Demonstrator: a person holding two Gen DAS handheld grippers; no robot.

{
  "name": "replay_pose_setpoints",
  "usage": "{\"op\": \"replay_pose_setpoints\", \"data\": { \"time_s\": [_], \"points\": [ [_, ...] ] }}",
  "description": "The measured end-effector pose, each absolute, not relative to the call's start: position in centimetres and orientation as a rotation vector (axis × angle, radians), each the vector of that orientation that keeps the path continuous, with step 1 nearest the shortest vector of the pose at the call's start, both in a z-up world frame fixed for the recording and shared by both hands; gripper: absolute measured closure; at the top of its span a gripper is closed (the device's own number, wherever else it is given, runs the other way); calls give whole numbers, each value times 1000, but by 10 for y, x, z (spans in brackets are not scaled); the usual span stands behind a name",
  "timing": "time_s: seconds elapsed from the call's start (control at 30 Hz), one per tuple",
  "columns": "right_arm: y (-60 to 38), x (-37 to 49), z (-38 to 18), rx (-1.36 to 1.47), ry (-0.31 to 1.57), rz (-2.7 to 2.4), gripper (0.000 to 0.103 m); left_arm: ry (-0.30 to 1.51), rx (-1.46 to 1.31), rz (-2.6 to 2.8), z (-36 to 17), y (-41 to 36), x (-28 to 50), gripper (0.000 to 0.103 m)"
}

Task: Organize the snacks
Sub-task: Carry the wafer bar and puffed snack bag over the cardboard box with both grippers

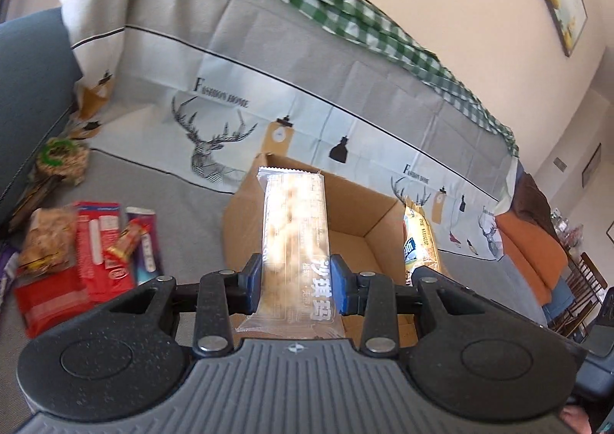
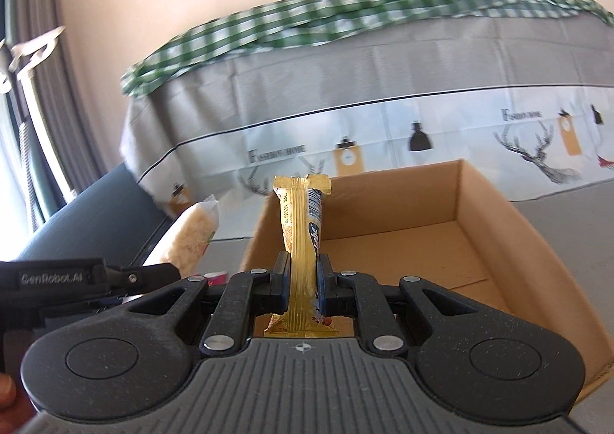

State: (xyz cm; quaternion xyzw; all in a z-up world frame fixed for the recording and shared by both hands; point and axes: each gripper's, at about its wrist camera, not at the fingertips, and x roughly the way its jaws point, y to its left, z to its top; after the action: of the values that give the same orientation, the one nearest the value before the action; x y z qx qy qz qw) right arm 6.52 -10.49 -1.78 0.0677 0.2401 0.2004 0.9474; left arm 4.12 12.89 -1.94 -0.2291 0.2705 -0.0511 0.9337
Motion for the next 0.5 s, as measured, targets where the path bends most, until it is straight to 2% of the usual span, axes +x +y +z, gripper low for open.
{"op": "replay_pose_setpoints", "data": {
  "time_s": [0.5],
  "points": [
    [-147, 85, -29, 164, 501, 167, 89, 507, -292, -231, -24, 60, 76, 63]
  ]
}}
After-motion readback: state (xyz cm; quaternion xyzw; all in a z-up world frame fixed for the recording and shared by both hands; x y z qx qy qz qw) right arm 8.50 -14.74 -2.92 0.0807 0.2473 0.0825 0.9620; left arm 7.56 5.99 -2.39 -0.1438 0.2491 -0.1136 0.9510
